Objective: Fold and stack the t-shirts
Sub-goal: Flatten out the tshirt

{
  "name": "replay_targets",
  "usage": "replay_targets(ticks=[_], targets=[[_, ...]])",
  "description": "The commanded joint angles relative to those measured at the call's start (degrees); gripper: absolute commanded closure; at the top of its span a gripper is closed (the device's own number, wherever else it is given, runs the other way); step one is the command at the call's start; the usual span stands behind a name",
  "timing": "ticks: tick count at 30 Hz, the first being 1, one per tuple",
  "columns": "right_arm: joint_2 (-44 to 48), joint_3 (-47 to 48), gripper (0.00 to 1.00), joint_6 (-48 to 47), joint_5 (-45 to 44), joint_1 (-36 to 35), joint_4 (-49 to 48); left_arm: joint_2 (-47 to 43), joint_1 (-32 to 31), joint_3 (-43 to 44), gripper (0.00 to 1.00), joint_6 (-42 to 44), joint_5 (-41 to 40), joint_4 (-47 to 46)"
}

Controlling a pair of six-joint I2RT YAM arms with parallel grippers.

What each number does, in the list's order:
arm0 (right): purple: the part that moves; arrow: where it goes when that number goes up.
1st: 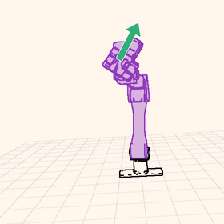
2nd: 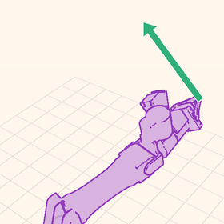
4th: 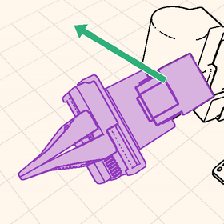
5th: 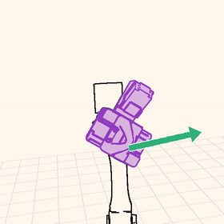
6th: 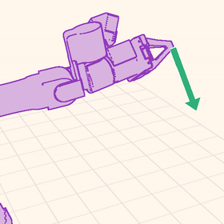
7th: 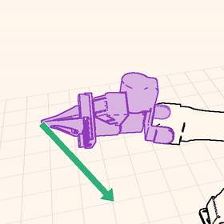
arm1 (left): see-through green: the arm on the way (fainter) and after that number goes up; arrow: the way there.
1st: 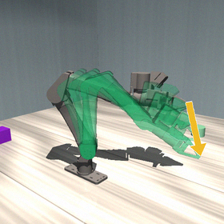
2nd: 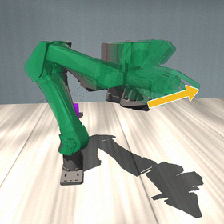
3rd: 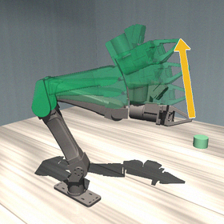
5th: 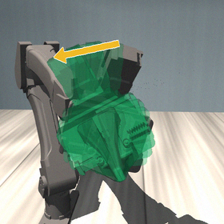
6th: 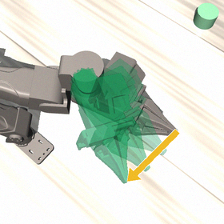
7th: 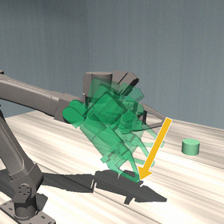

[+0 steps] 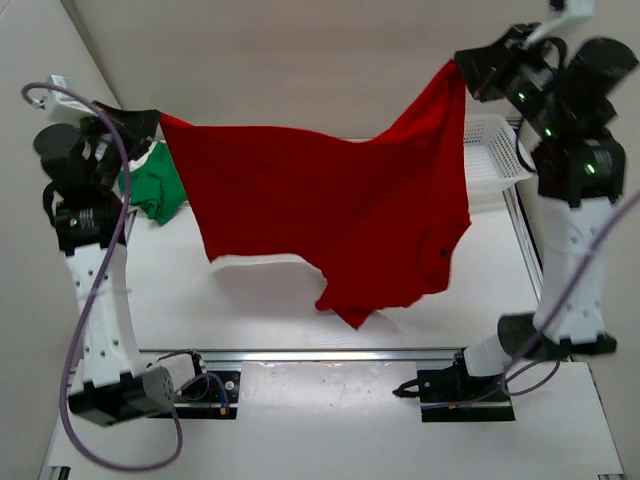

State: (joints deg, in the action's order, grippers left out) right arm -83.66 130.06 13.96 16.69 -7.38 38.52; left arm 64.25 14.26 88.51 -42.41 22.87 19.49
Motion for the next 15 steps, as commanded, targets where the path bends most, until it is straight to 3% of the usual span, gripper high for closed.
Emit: replay_targets(ticks=[1,3,9,13,15], targets=[[-12.11,4.13,1.00,0.72,11.26,2.72,-2.48,5.52,-2.56,-2.63,1.00,3.64,-9.23,2.14],[-17.75,5.28,1.00,0.37,12.93,1.84,-2.58,8.25,-3.36,-4.22,1.00,4.26,-9.86,1.17],[-31.11,9.16,1.00,-3.24,6.17,-5.19,-2.31,18.17,-4.76,-7.83,1.00,3.66,-10.56,-3.83],[-34.46,12.05,1.00,-2.71,5.02,-5.98,-6.70,24.42,-5.12,-1.17,1.00,3.92,-10.57,-2.43],[-34.29,12.23,1.00,0.70,4.85,-5.37,-13.70,28.37,-5.03,6.46,1.00,3.48,-11.18,-0.60]])
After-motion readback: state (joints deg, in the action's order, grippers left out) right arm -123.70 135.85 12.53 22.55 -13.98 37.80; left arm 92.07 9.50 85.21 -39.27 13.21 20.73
